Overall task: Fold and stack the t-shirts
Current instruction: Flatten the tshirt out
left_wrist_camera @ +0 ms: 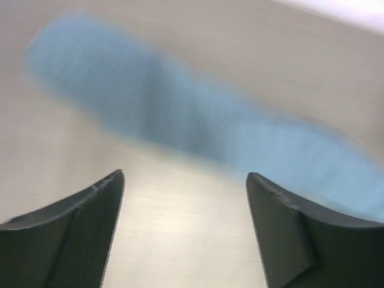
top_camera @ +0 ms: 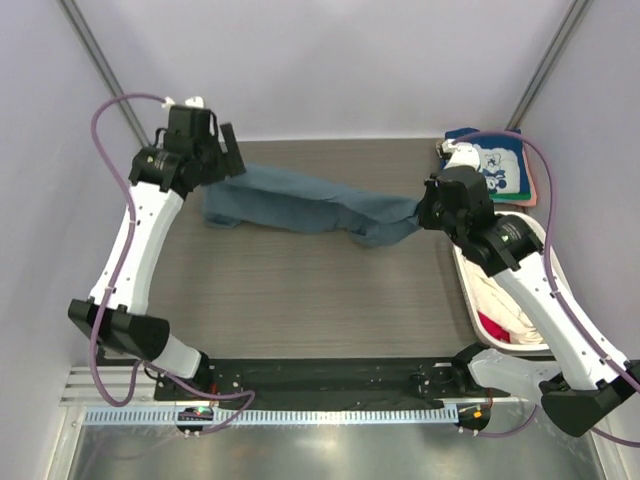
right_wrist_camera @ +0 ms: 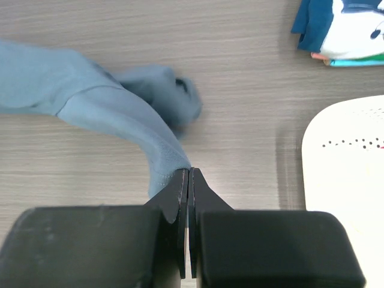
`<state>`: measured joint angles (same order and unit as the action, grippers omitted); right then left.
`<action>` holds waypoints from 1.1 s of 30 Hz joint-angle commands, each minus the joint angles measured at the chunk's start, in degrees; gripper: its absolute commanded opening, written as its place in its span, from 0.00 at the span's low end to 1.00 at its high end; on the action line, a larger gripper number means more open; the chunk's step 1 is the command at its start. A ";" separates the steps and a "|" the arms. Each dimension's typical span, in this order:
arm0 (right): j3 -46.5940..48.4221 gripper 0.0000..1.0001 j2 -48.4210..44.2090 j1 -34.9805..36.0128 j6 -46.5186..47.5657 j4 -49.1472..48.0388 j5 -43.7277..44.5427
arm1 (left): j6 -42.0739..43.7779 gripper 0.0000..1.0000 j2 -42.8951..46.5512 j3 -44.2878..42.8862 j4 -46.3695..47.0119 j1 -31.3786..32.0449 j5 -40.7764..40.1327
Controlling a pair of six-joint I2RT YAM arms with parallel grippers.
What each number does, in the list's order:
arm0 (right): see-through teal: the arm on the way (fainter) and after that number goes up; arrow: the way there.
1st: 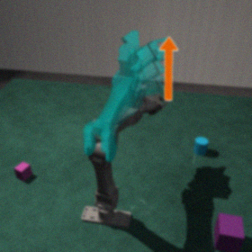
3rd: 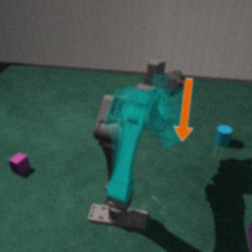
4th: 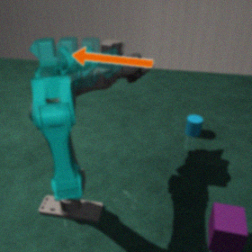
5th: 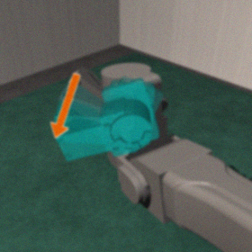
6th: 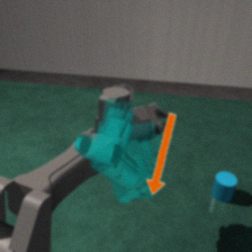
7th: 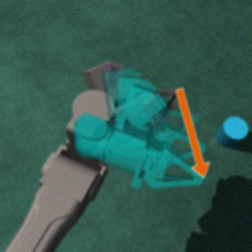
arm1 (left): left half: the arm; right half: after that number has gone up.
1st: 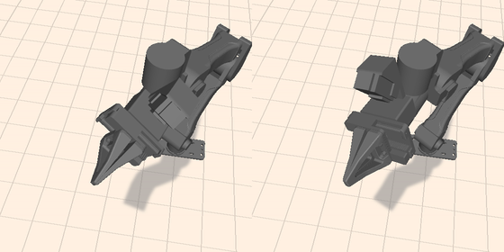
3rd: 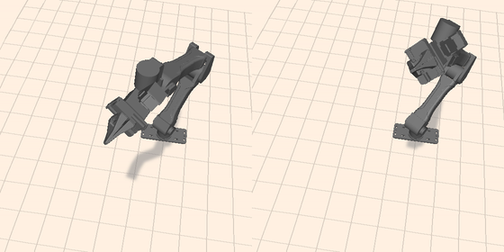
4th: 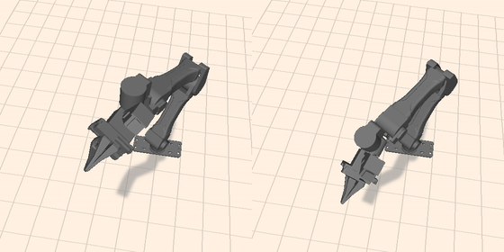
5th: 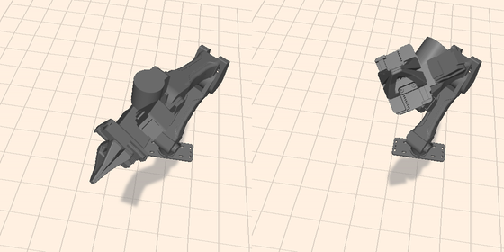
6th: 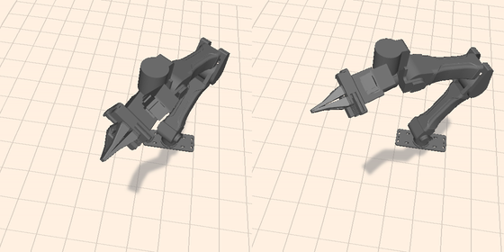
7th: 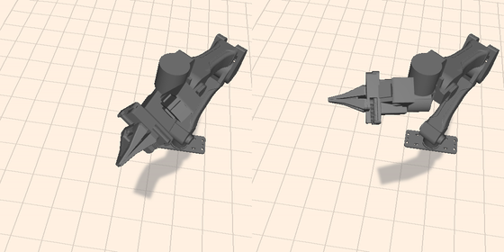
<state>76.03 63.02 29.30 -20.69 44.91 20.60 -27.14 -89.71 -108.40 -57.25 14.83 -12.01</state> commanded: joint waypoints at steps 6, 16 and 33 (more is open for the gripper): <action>-7.56 0.01 -2.47 -0.03 -0.85 0.97 -3.55 | -3.61 0.95 12.79 33.65 2.75 -1.55 -3.10; -12.13 0.01 -0.71 0.06 0.12 -1.74 -7.06 | -12.67 0.79 20.90 57.06 30.94 -11.58 8.31; -13.36 0.01 7.81 -0.03 2.32 -8.43 -11.81 | -16.90 0.59 -7.40 44.86 46.53 -11.58 9.64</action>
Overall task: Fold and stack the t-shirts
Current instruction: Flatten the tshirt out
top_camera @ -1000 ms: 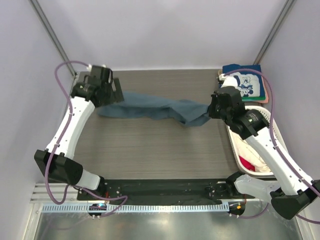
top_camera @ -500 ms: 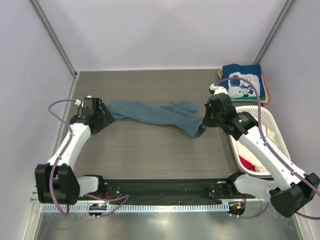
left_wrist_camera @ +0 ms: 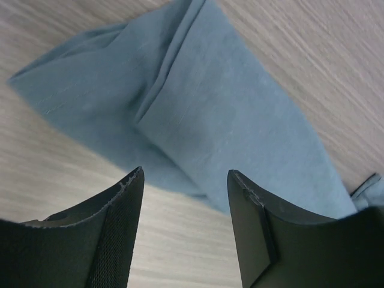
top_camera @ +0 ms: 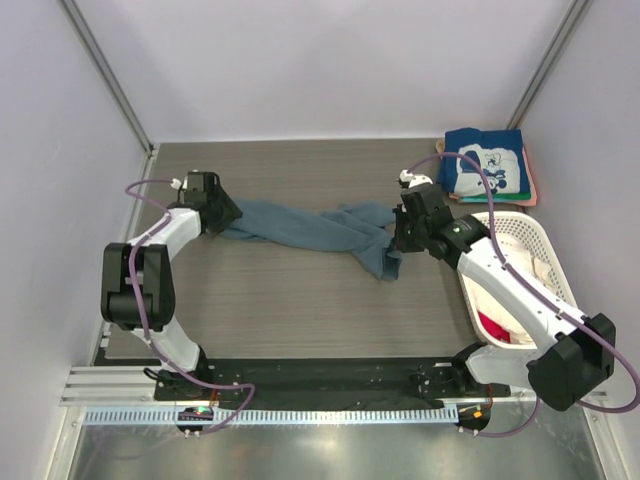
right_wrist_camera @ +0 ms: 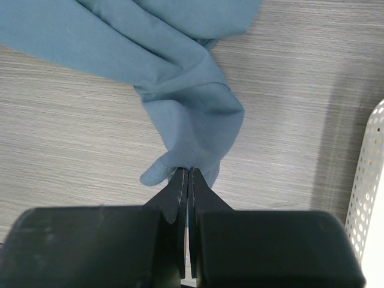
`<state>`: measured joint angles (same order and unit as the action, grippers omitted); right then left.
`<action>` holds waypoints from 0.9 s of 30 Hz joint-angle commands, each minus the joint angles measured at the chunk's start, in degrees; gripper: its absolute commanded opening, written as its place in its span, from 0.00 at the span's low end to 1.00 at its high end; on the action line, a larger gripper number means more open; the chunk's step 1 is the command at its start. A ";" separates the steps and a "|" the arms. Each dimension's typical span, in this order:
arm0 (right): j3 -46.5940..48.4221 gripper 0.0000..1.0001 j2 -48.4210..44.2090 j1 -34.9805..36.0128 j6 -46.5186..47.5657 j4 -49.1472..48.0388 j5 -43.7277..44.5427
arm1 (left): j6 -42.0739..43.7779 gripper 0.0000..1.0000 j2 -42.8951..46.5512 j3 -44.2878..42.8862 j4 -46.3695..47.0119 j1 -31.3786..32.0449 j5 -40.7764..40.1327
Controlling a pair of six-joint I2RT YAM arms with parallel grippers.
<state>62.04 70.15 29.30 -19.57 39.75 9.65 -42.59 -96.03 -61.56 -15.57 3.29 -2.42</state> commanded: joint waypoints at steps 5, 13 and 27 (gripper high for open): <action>0.63 0.01 1.83 0.06 1.56 -3.71 -1.04 | -2.24 0.56 -5.04 -2.86 5.11 -0.04 -0.57; 0.19 0.01 2.89 0.06 1.73 -4.41 -1.56 | -2.76 0.55 -5.66 -1.54 7.92 -0.04 -1.80; -0.43 0.01 2.36 0.06 1.73 -4.42 -0.77 | -2.41 0.09 -8.39 -6.73 8.28 0.14 -0.92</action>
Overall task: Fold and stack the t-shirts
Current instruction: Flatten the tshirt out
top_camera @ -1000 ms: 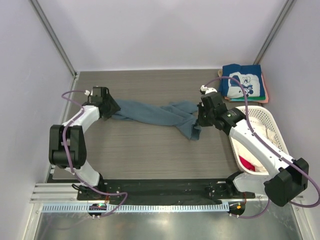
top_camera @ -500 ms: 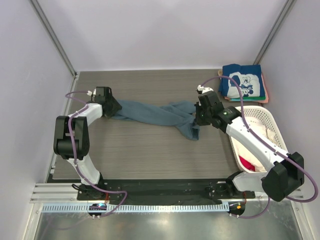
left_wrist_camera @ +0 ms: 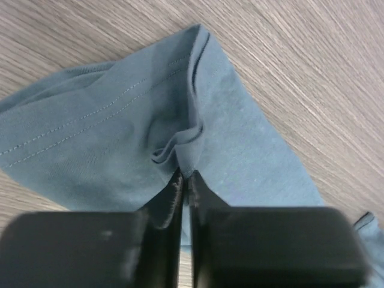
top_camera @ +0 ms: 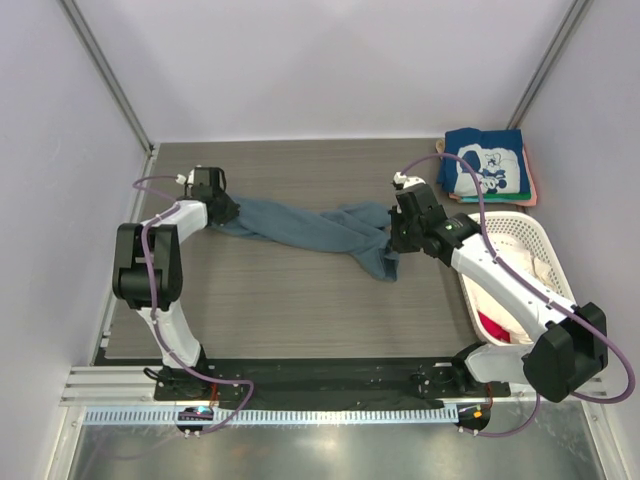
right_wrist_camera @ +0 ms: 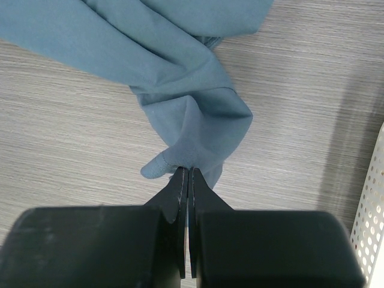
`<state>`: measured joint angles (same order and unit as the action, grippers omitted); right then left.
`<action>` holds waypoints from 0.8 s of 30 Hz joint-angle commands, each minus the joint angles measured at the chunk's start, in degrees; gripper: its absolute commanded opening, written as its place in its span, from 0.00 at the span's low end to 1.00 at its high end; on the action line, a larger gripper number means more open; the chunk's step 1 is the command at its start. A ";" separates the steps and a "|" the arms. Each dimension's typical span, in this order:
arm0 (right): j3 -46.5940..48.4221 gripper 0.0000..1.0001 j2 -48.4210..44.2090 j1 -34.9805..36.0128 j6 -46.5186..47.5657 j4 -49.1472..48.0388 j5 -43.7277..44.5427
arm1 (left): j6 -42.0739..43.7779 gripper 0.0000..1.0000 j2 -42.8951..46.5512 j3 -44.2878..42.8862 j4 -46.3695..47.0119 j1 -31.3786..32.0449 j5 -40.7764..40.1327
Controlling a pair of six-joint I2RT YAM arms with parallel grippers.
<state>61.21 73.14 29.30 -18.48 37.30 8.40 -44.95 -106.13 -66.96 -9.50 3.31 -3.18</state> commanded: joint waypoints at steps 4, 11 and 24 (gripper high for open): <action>0.93 0.01 -1.60 0.06 -0.06 -1.62 0.65 | 0.47 0.00 9.41 -1.59 -2.09 0.38 -1.91; 5.75 0.01 -7.22 0.06 -2.09 2.24 3.89 | 4.51 0.00 27.60 -4.84 -16.92 0.38 -3.50; 20.08 0.01 -34.02 -0.03 -2.09 7.17 0.13 | 14.35 0.00 59.18 -19.69 -40.15 0.38 -0.87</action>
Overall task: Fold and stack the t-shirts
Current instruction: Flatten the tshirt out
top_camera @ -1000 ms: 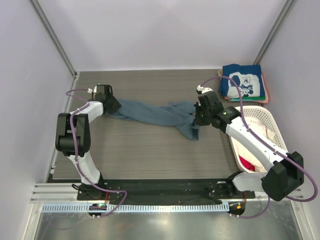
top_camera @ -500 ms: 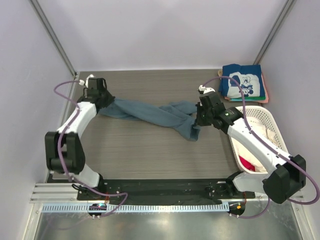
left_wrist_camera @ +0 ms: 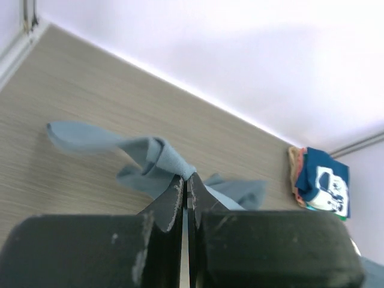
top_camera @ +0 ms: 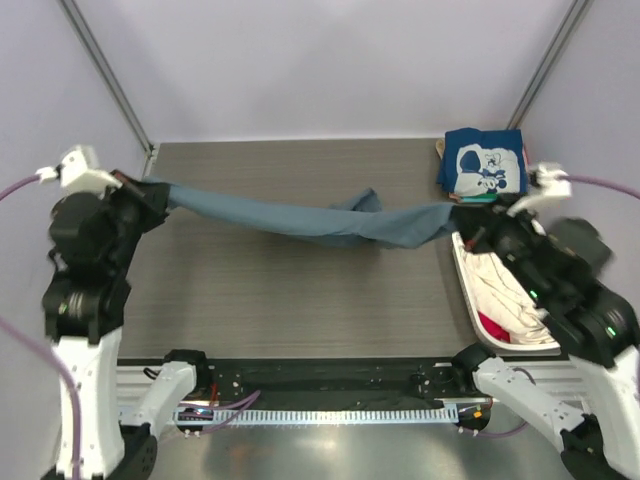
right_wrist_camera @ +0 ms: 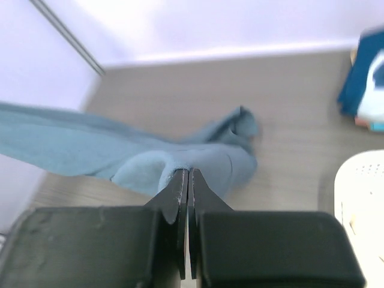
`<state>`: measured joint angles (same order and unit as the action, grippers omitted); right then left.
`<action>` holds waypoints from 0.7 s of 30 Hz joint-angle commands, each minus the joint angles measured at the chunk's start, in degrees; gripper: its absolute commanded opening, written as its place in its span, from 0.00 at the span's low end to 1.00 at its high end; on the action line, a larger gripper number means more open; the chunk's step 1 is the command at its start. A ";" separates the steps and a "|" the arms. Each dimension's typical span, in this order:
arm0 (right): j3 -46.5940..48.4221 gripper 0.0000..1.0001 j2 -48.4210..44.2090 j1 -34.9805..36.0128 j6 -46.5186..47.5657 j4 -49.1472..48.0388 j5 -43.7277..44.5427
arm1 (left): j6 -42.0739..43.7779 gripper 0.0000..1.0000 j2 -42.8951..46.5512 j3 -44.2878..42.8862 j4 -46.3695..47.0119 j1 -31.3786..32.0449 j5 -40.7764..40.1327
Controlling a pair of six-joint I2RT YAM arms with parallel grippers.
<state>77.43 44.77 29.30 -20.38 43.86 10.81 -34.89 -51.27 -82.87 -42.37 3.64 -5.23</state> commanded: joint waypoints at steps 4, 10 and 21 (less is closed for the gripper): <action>7.73 0.01 -12.07 -0.03 0.52 1.14 -5.35 | 6.24 0.00 13.27 -10.37 -9.48 -0.03 1.72; 17.74 0.01 -10.43 -0.03 2.27 1.58 -7.03 | 7.73 0.00 14.62 -20.13 -11.24 0.05 1.01; 47.09 0.01 38.32 -1.95 15.01 5.01 12.67 | 5.98 0.00 -23.36 -28.13 -16.25 -1.51 0.05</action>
<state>121.40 64.16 28.97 -11.42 47.00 15.92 -29.58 -57.12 -111.83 -54.15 3.49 -4.54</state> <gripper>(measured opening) 0.026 0.008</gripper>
